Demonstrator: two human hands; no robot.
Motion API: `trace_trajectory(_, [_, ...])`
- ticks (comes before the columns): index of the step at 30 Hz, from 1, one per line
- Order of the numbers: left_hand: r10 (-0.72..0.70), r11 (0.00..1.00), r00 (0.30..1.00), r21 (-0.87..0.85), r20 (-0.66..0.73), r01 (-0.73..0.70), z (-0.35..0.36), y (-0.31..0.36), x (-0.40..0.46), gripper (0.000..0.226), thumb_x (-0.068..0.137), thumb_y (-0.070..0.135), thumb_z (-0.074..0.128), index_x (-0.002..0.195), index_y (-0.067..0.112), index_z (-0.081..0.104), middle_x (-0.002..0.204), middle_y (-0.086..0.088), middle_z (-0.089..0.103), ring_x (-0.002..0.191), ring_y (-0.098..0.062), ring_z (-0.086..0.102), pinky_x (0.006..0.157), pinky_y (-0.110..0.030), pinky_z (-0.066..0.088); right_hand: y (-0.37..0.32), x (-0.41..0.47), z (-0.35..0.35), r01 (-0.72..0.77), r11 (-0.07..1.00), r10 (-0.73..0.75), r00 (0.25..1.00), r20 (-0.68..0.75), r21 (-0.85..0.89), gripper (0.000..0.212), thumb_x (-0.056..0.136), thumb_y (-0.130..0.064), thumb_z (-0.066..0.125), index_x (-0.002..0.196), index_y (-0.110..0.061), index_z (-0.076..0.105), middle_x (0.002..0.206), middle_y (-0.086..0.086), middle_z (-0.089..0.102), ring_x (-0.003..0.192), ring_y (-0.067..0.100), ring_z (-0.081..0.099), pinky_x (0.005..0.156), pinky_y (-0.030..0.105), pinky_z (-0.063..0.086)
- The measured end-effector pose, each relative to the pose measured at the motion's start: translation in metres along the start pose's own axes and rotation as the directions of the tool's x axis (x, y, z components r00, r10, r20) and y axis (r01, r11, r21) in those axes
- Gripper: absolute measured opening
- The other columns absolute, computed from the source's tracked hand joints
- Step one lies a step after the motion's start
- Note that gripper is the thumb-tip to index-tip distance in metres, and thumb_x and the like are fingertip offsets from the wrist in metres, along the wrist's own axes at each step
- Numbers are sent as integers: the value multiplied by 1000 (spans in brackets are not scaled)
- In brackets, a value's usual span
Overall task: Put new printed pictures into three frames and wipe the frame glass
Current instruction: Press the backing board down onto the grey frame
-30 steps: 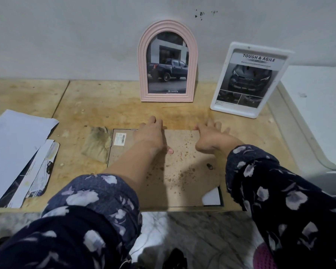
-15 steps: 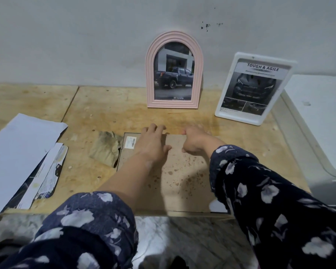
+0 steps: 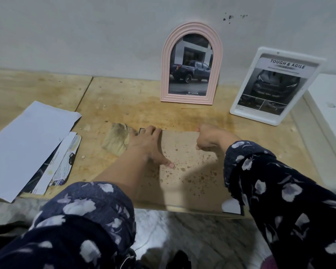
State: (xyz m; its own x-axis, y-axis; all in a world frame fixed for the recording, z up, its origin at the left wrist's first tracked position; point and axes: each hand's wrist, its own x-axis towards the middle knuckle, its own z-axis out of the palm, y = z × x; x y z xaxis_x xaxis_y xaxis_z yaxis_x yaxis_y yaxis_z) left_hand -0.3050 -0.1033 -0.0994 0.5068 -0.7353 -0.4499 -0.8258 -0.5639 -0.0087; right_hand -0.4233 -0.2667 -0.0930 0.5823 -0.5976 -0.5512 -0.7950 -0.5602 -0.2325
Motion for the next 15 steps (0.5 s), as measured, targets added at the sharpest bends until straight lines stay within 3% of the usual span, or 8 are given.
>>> trace_trajectory(5, [-10,1000,1000,23,29,9,-3,2,3,141,36,92,61,151,29,9,155,0,20,143,-26,24,112,-63,9,0,-3,-4,-8,1000,8,1000,24,18,35,82,-14,69,115,-8,58,116,10,60,116,35,50,112,56,24])
trace_trajectory(11, [-21,1000,1000,-4,17,21,-11,4,4,141,37,85,70,149,26,8,153,-4,20,144,-31,17,112,-64,14,2,-3,-4,32,990,-31,999,-10,138,58,77,-11,74,128,-13,45,132,8,52,107,28,51,103,50,33])
trace_trajectory(15, [-46,997,997,56,-58,50,-11,10,1,139,36,88,67,145,21,13,148,0,23,141,-31,18,109,-69,8,6,-2,1,22,990,-11,997,-79,138,46,73,-18,78,109,-24,50,129,3,53,125,32,45,112,57,23])
